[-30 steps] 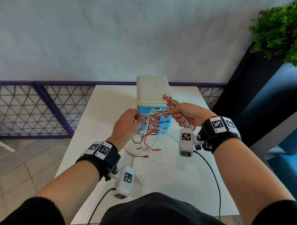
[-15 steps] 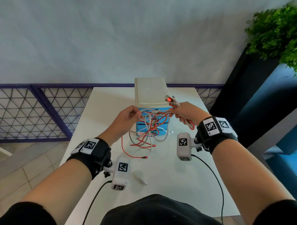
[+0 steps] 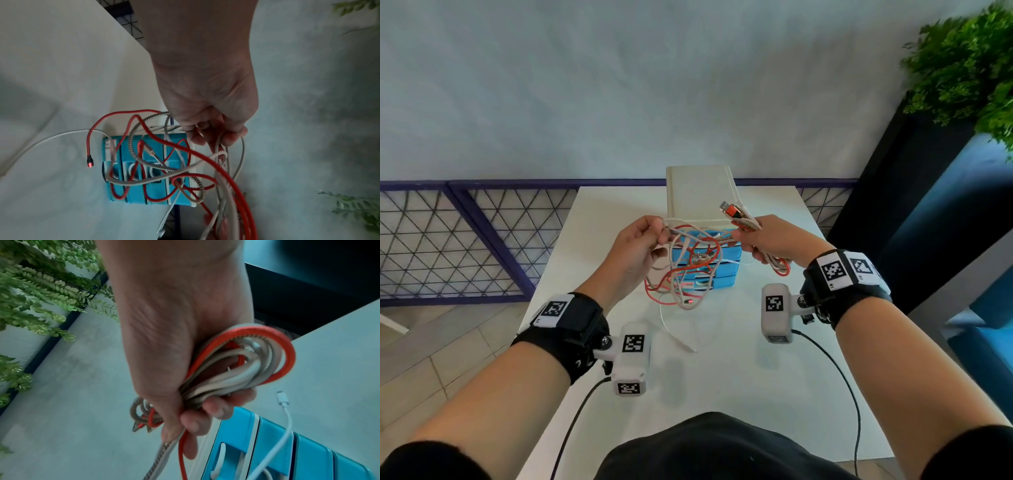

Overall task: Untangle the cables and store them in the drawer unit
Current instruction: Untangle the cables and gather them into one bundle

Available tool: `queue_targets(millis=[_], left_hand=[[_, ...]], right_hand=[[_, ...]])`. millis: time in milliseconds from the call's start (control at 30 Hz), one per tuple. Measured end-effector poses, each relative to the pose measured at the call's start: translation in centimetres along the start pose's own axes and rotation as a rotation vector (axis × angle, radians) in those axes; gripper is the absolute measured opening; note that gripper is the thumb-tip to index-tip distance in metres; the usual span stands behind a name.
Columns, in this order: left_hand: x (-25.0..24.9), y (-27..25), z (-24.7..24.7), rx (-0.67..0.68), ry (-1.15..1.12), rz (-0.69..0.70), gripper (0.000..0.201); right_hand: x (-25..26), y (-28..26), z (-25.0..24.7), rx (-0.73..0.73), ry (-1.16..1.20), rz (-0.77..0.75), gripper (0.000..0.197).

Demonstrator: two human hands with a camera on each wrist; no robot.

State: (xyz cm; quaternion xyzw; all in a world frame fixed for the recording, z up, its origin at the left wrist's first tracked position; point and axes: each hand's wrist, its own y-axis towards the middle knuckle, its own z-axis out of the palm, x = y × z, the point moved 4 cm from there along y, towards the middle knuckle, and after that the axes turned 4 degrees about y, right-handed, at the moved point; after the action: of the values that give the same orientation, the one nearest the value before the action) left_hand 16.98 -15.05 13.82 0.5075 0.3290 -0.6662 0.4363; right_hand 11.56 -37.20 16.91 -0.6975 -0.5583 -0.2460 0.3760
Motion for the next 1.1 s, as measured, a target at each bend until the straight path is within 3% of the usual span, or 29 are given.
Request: queue_targets(millis=[100,167,267,333,400,500,567,633,800,933,1100], left_hand=[[-0.6,0.0,-0.2,0.006,0.018,-0.011,0.029],[-0.8,0.0,-0.2,0.062,0.244,0.001,0.031],[-0.9,-0.3,0.1,0.193,0.674,0.048,0.017],[-1.0,-0.4,-0.1,0.195,0.722,0.09,0.02],[-1.2,-0.4,-0.9,0.129,0.534,0.091,0.026],[-1.2,0.0,-1.7,0.047,-0.006,-0.002,0.033],[-0.9,0.0,-1.7,0.018,-0.219,-0.068,0.033],[-0.6,0.0,-1.4,0.006,-0.211,-0.125,0.034],[-0.3,0.4,-1.4,-0.164,0.281,-0.088,0.036],[1.0,0.6,-2.4,-0.348,-0.033,-0.186,0.026],[1.7,0.3,-2.1,-0.392,-0.493,-0.287,0.023]], right_hand=[[0.0,-0.1,0.1,0.008,0.022,-0.024,0.025],[0.0,-0.1,-0.1,0.004,0.027,-0.039,0.026],[-0.2,0.0,-0.4,-0.008,-0.016,-0.053,0.028],[-0.3,0.1,-0.6,-0.021,-0.042,-0.064,0.028],[-0.3,0.1,-0.9,-0.052,-0.061,-0.075,0.028],[-0.4,0.1,-1.0,-0.101,-0.08,-0.088,0.028],[-0.3,0.1,-1.0,-0.119,-0.077,-0.094,0.027],[-0.1,0.2,-0.8,-0.113,-0.077,-0.095,0.026],[-0.1,0.3,0.1,-0.051,-0.111,-0.082,0.027],[-0.4,0.2,0.0,-0.053,-0.118,-0.048,0.025],[-0.6,0.1,-0.4,-0.075,-0.176,-0.025,0.022]])
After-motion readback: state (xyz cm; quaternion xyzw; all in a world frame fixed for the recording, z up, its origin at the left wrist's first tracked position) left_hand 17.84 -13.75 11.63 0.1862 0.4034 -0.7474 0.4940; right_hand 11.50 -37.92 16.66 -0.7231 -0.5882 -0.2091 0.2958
